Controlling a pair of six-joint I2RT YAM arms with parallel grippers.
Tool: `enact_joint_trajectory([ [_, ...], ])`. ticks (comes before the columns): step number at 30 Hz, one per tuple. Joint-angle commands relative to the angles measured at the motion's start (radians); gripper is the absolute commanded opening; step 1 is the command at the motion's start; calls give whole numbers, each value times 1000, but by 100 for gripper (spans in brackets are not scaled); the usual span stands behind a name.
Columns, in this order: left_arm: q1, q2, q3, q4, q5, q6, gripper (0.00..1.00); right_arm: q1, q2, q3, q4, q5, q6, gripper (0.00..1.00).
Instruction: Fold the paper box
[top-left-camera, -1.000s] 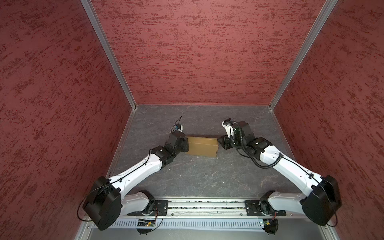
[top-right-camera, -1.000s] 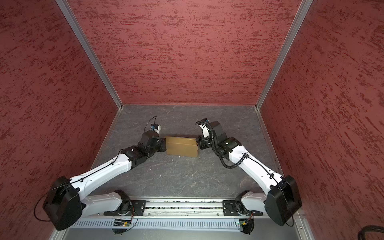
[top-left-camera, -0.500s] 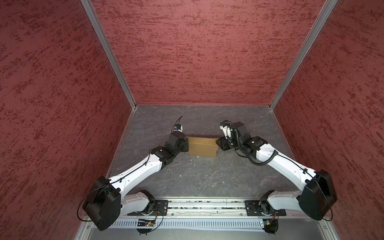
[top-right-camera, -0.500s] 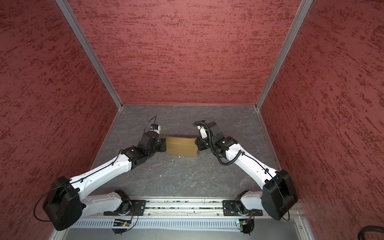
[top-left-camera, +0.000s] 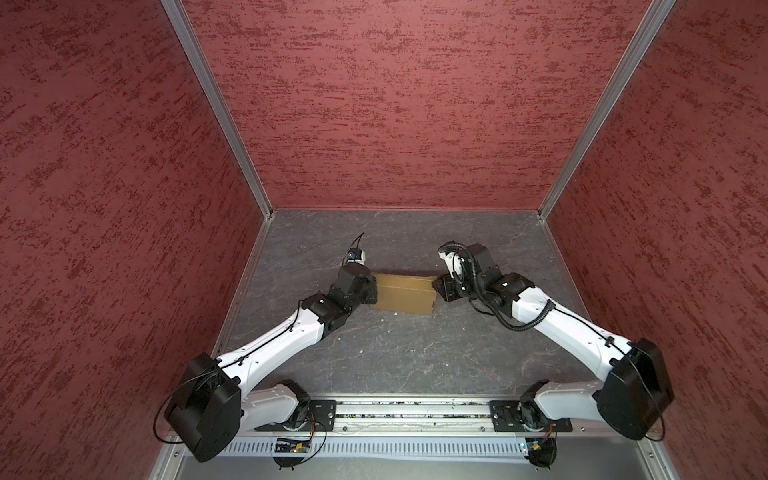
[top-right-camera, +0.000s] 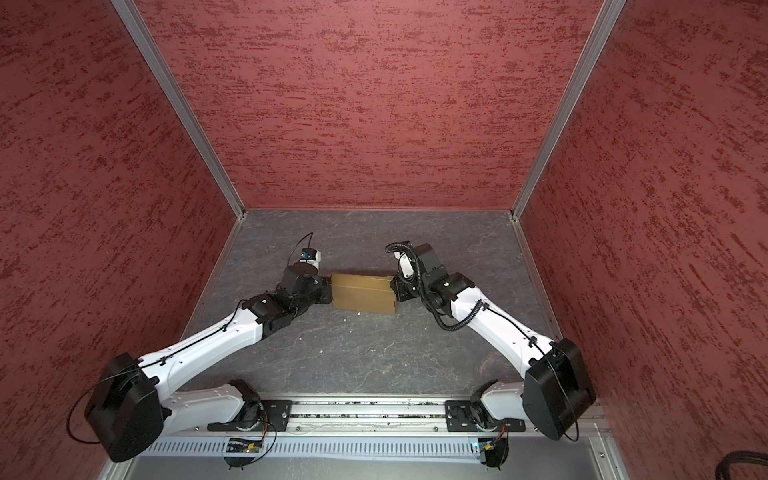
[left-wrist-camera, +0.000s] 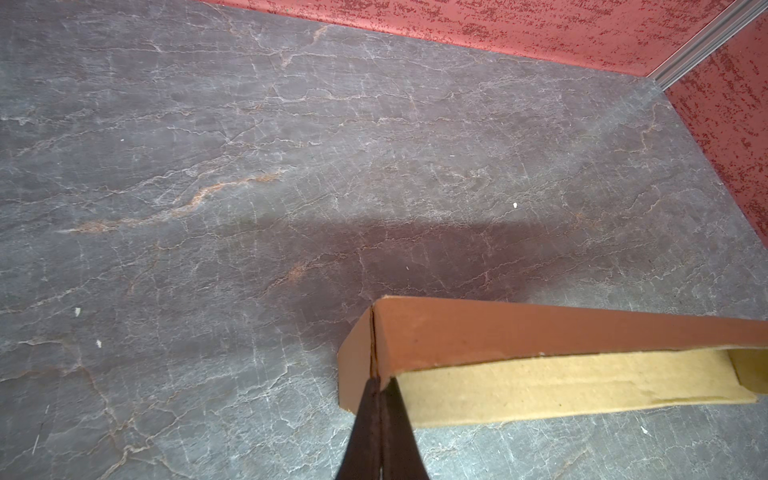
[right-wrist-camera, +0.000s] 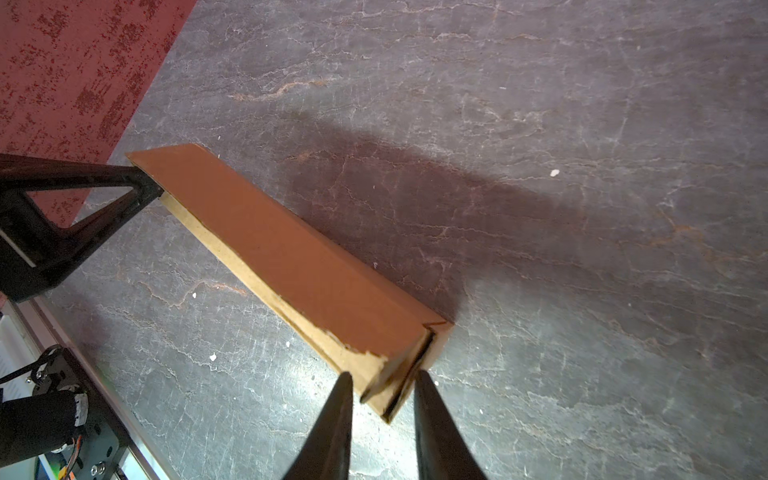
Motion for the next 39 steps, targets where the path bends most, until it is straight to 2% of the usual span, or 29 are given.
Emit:
enact_joint_trajectory([
  [1, -7, -2, -30, -52, 12, -1, 0, 6, 2, 23, 1, 22, 1, 27],
  [16, -6, -13, -39, -55, 12, -2, 0, 7, -8, 14, 2, 23, -1, 20],
  [30, -10, -16, -43, -52, 15, -3, 0, 6, 29, 32, 15, 13, 6, 26],
  [39, -11, -16, -46, -48, 18, -4, 0, 6, 35, 30, 22, 10, 6, 25],
])
